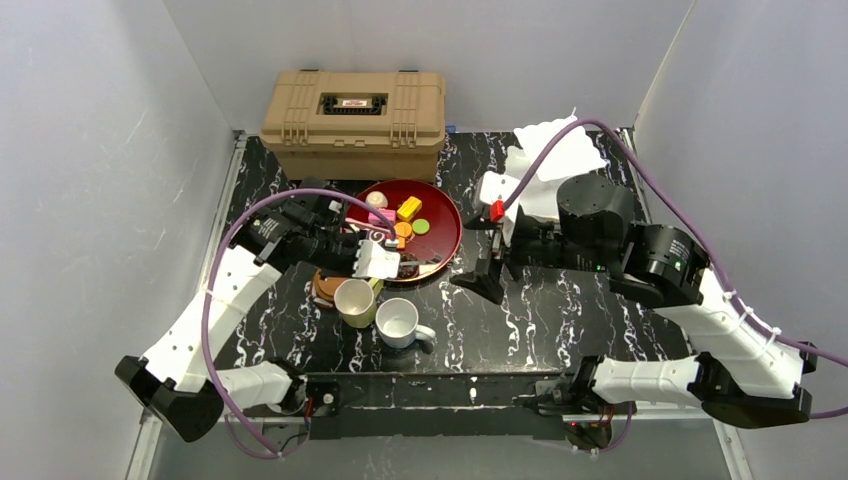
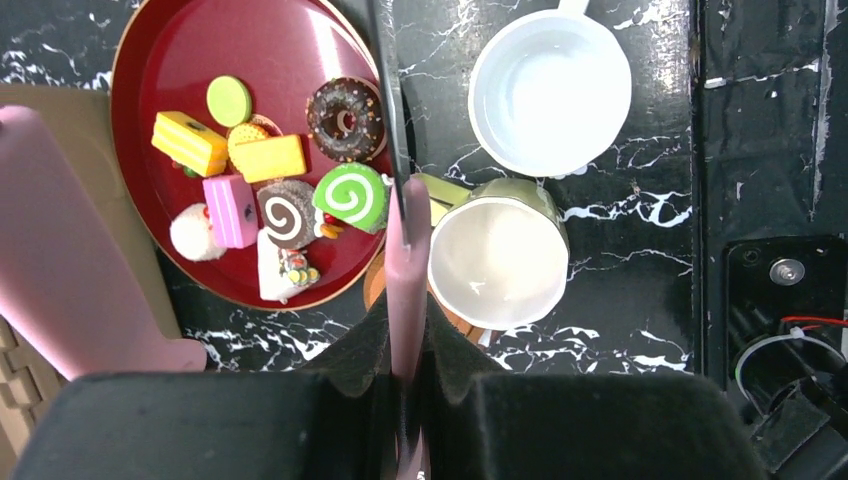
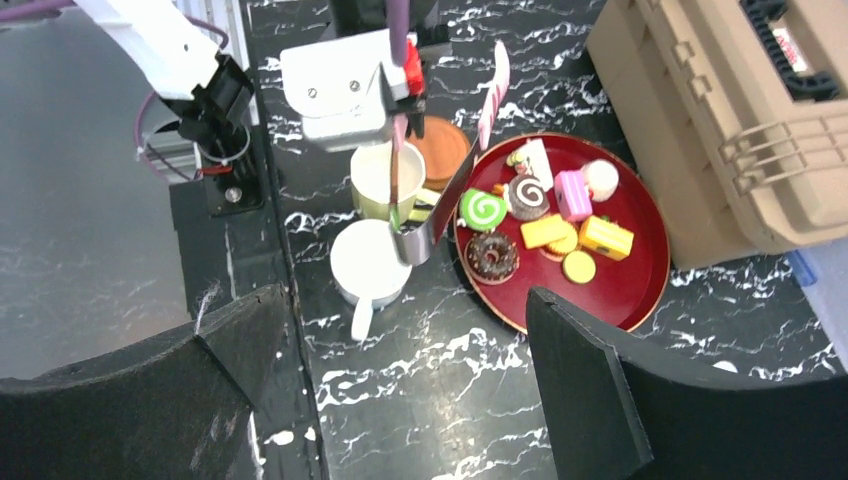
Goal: Serve the afternoon tea
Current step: Adjust the clamp.
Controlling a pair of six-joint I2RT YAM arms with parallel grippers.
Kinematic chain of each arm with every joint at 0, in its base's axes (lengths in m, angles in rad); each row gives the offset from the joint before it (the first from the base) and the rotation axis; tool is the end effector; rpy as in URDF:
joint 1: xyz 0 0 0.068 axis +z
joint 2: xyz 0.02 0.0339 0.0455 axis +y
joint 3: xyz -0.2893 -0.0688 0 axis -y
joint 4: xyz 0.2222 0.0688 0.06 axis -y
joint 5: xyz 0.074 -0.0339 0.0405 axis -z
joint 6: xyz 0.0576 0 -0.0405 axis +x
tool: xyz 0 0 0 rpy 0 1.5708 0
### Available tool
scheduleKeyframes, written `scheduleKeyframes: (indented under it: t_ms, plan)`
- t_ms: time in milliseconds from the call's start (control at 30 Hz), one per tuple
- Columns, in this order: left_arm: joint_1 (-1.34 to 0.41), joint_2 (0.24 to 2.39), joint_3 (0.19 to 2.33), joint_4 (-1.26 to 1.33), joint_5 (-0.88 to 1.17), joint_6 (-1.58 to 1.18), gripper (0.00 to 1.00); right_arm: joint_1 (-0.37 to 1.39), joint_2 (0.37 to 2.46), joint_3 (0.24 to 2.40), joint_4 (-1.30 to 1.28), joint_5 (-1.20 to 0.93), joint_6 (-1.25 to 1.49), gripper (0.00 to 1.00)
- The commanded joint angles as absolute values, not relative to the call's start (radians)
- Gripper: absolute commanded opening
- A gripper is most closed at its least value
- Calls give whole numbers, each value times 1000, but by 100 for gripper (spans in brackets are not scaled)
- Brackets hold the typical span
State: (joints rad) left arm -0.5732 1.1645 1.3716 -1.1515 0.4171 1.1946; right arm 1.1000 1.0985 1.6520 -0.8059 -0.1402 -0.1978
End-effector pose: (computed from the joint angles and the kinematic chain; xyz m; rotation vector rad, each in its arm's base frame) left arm 0.1428 -0.1200 0.3810 1.9716 1.4030 -0.2474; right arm 0.0712 0.1576 0.5063 -1.2214 1.4406 0.7562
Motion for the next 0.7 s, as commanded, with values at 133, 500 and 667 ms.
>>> scheduleKeyframes:
  t_ms: [133, 500, 667]
  plan:
    - [-578, 1163, 1377, -1175, 370, 1189, 0, 1101, 1057, 1566, -558, -202, -138, 98]
    - [-586, 1096, 1372, -1181, 400, 1276, 0, 1101, 1180, 1389, -191, -365, -152, 84]
    - [-586, 993, 1281, -1151, 432, 1399, 0, 1100, 1165, 1340, -174, -395, -136, 72]
